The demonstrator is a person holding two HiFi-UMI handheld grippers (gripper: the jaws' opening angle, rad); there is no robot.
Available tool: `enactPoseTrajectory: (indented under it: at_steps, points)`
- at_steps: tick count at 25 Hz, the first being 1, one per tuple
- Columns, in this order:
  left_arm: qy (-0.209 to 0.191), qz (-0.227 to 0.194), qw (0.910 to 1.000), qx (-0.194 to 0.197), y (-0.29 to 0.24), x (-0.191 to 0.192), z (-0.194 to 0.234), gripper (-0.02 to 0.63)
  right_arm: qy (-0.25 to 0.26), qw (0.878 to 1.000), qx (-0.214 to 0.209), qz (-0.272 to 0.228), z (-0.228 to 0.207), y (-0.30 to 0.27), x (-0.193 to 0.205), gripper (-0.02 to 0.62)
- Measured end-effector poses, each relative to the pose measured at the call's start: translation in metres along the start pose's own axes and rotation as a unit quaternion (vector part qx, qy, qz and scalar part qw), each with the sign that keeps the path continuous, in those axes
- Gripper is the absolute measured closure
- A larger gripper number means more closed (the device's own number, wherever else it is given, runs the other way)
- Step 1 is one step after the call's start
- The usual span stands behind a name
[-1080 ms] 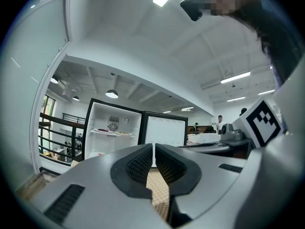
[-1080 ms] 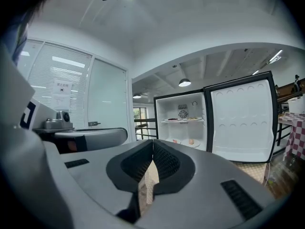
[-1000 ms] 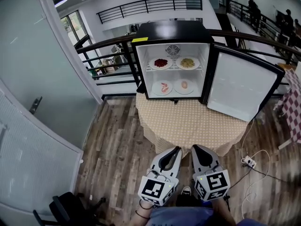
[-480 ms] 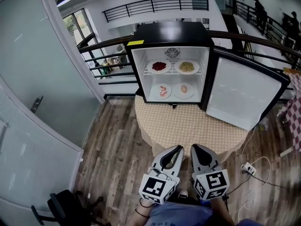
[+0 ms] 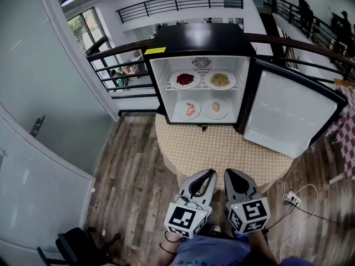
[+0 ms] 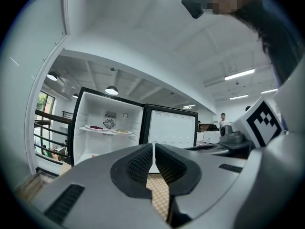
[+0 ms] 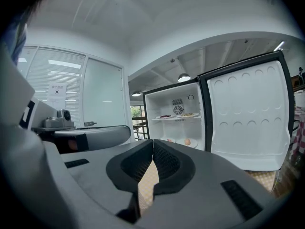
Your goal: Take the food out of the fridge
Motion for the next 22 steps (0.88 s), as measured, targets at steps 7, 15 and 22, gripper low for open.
enactPoseTrajectory:
  at_steps: [7, 15, 22]
  points:
    - [-0.009, 0.002, 0.9998, 0.015, -0.048, -0.006, 0.053, 0.589, -0.010, 1.000, 0.014, 0.009, -0.025, -0.070, -0.011, 0.578]
    - [-0.023, 0.004, 0.9987, 0.045, -0.104, -0.023, 0.112, 0.589, -0.030, 0.998, 0.044, 0.016, -0.054, -0.147, -0.029, 0.577]
    - [-0.011, 0.014, 0.9971, 0.073, -0.143, -0.009, 0.149, 0.589, -0.057, 0.995, 0.078, 0.032, -0.080, -0.192, -0.029, 0.578]
Point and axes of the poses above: the fingertips, and each gripper's own axes: y backward along the fingers, z to its left, x out of its underside, the point moved 8 cm from there along y, backward along the fingers, and after that the axes turned 3 degrees about z, right-handed, at the moved point
